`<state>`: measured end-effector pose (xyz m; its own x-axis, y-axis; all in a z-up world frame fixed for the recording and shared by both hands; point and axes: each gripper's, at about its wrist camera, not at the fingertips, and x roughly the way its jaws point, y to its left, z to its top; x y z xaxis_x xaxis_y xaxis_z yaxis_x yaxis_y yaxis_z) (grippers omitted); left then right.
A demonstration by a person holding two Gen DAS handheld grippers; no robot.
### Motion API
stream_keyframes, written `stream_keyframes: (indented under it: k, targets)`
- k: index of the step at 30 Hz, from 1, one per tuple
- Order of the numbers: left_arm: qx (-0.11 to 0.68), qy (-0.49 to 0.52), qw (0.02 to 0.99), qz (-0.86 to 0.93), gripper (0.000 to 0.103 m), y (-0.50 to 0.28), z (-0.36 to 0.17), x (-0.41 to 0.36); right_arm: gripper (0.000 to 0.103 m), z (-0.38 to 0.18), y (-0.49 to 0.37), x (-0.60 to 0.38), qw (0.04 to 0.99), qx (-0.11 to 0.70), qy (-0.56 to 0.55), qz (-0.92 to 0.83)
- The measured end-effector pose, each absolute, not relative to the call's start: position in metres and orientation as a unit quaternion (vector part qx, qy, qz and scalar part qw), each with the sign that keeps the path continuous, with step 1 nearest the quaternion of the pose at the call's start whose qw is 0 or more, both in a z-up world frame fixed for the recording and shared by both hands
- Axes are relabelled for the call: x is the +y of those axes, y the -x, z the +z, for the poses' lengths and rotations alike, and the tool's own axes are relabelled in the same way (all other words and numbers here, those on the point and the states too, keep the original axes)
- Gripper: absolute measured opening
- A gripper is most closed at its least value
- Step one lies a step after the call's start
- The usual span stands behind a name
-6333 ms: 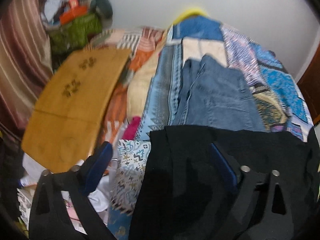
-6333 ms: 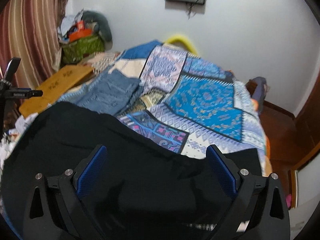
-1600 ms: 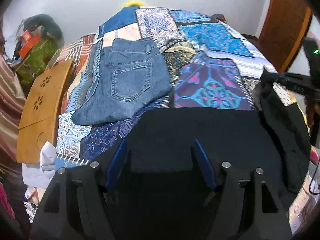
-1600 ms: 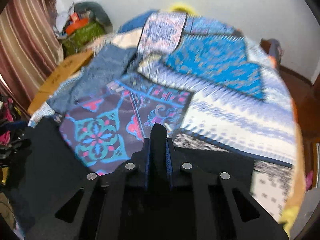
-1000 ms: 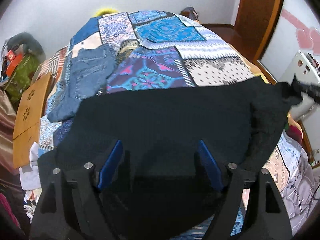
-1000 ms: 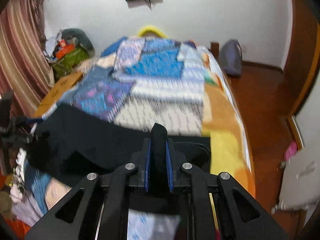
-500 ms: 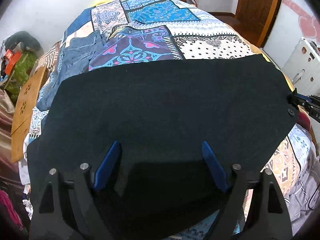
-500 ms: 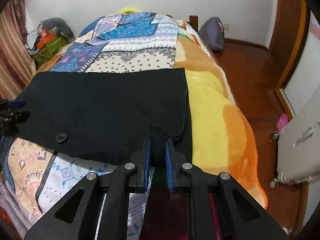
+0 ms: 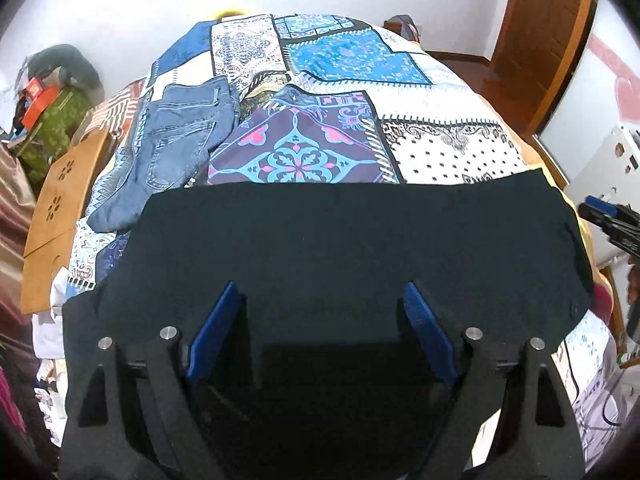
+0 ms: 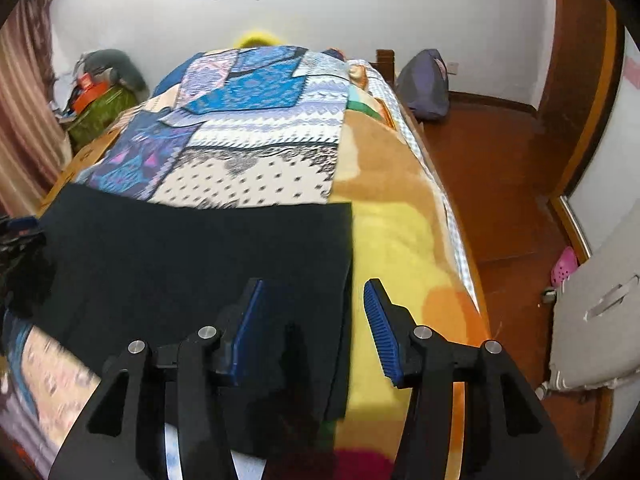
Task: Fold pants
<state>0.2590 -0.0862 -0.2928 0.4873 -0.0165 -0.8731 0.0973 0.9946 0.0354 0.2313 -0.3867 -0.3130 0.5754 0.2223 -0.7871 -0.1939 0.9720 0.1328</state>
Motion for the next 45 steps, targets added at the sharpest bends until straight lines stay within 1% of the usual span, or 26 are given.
stream_keyframes:
  k: [3, 5, 7, 9, 10, 14, 21, 24, 25, 26, 29, 33, 34, 36, 38, 42, 45]
  targets:
    - [0.51, -0.048, 0.858, -0.032, 0.085, -0.263, -0.299, -0.089, 0.04, -0.327, -0.252, -0.386, 0.885, 0.453, -0.016, 0.106]
    - [0.516, -0.053, 0.854, -0.034, 0.085, -0.264, -0.305, -0.091, 0.026, -0.339, -0.264, -0.387, 0.881, 0.462, -0.02, 0.098]
    - [0.523, -0.059, 0.85, -0.036, 0.085, -0.265, -0.312, -0.094, 0.023, -0.347, -0.269, -0.39, 0.877, 0.469, -0.034, 0.099]
    - [0.525, -0.066, 0.848, -0.035, 0.085, -0.265, -0.317, -0.096, 0.018, -0.346, -0.267, -0.389, 0.883, 0.457, -0.036, 0.099]
    - [0.526, -0.07, 0.847, -0.034, 0.085, -0.265, -0.32, -0.098, 0.011, -0.344, -0.265, -0.388, 0.886, 0.451, -0.03, 0.098]
    - [0.528, -0.072, 0.846, -0.037, 0.085, -0.263, -0.326, -0.103, 0.007, -0.335, -0.257, -0.382, 0.902, 0.423, 0.003, 0.088]
    - [0.525, -0.075, 0.847, -0.039, 0.085, -0.262, -0.324, -0.105, 0.006, -0.32, -0.254, -0.372, 0.918, 0.384, 0.062, 0.084]
    - [0.524, -0.072, 0.848, -0.038, 0.085, -0.262, -0.322, -0.103, 0.006, -0.313, -0.257, -0.374, 0.923, 0.371, 0.057, 0.078]
    - [0.524, -0.071, 0.848, -0.038, 0.085, -0.262, -0.321, -0.103, 0.001, -0.311, -0.259, -0.375, 0.925, 0.368, 0.056, 0.076]
    - [0.524, -0.069, 0.848, -0.038, 0.085, -0.262, -0.32, -0.102, 0.001, -0.309, -0.26, -0.375, 0.928, 0.36, 0.061, 0.068]
    - [0.522, -0.067, 0.85, -0.037, 0.085, -0.264, -0.319, -0.1, 0.001, -0.302, -0.267, -0.378, 0.934, 0.347, 0.064, 0.061]
    - [0.525, -0.06, 0.848, -0.038, 0.085, -0.265, -0.32, -0.098, 0.001, -0.301, -0.28, -0.384, 0.924, 0.371, 0.036, 0.089]
    - [0.525, -0.062, 0.848, -0.037, 0.085, -0.266, -0.321, -0.099, 0.001, -0.302, -0.28, -0.384, 0.92, 0.379, 0.026, 0.097]
    - [0.526, -0.063, 0.848, -0.036, 0.085, -0.265, -0.323, -0.1, 0.006, -0.308, -0.276, -0.384, 0.914, 0.393, 0.01, 0.103]
    - [0.527, -0.06, 0.847, -0.038, 0.085, -0.265, -0.325, -0.102, 0.013, -0.318, -0.27, -0.381, 0.906, 0.409, 0.014, 0.103]
    - [0.526, -0.062, 0.847, -0.047, 0.085, -0.262, -0.324, -0.108, 0.015, -0.343, -0.264, -0.38, 0.89, 0.445, 0.014, 0.1]
    - [0.526, -0.07, 0.846, -0.048, 0.085, -0.26, -0.325, -0.111, 0.015, -0.343, -0.26, -0.383, 0.896, 0.432, 0.003, 0.101]
